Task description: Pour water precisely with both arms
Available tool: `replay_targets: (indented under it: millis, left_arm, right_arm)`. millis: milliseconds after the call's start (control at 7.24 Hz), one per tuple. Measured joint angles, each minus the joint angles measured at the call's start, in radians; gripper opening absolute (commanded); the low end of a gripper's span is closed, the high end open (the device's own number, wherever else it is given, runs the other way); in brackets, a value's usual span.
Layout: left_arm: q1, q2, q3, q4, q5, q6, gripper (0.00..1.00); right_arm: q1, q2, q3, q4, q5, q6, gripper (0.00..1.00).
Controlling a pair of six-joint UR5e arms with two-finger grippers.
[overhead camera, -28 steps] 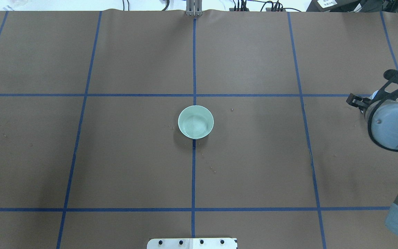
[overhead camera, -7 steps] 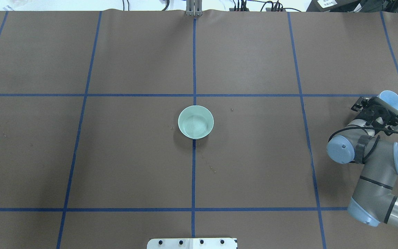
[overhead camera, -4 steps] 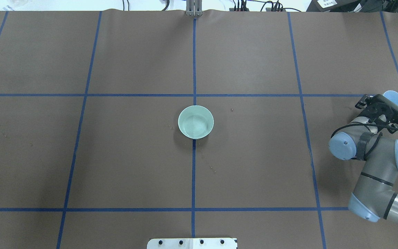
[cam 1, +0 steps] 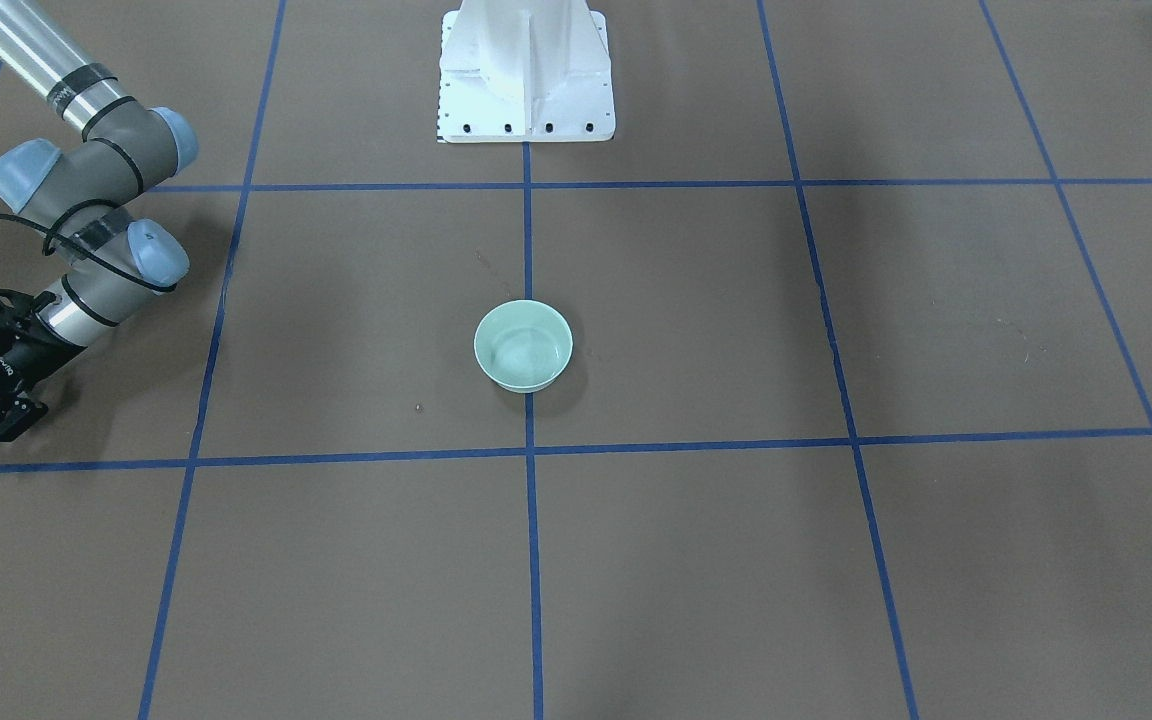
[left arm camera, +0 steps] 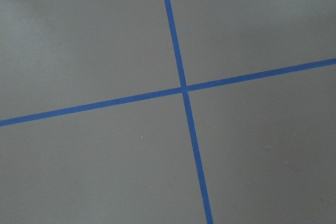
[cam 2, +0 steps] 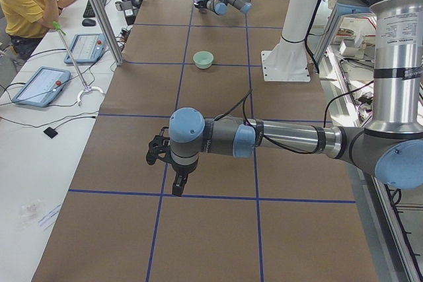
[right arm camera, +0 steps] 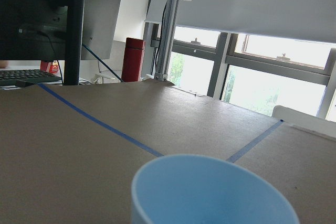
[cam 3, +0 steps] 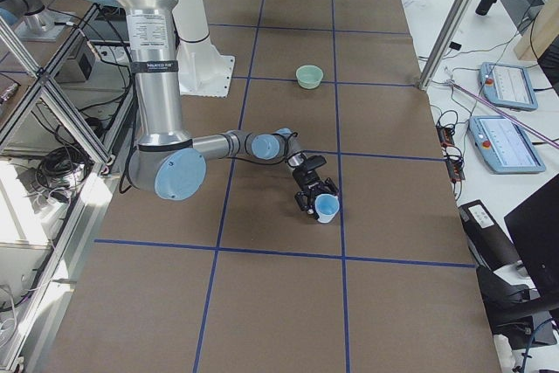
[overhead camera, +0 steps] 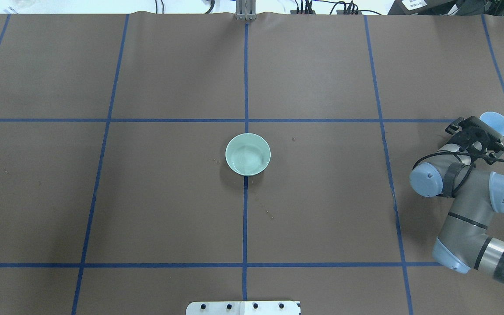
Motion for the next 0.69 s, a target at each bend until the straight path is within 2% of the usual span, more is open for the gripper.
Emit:
replay_targets:
  millis: [138,276,690]
  left_arm:
    - [0.0,0.0,0.0,0.0,0.0,0.0,1.0]
    - [0.0,0.0,0.0,0.0,0.0,0.0,1.0]
    - [0.0,0.0,0.0,0.0,0.0,0.0,1.0]
  right_arm:
    - [0.004,-0.002,-0.001,0.001,-0.002,0.0,0.05]
    - [0.005,-0.003,-0.002,0.001,-0.003,-0.001,0.0]
    - [0.021,-0.005,0.009,0.003,-0.025,-0.008,0.0]
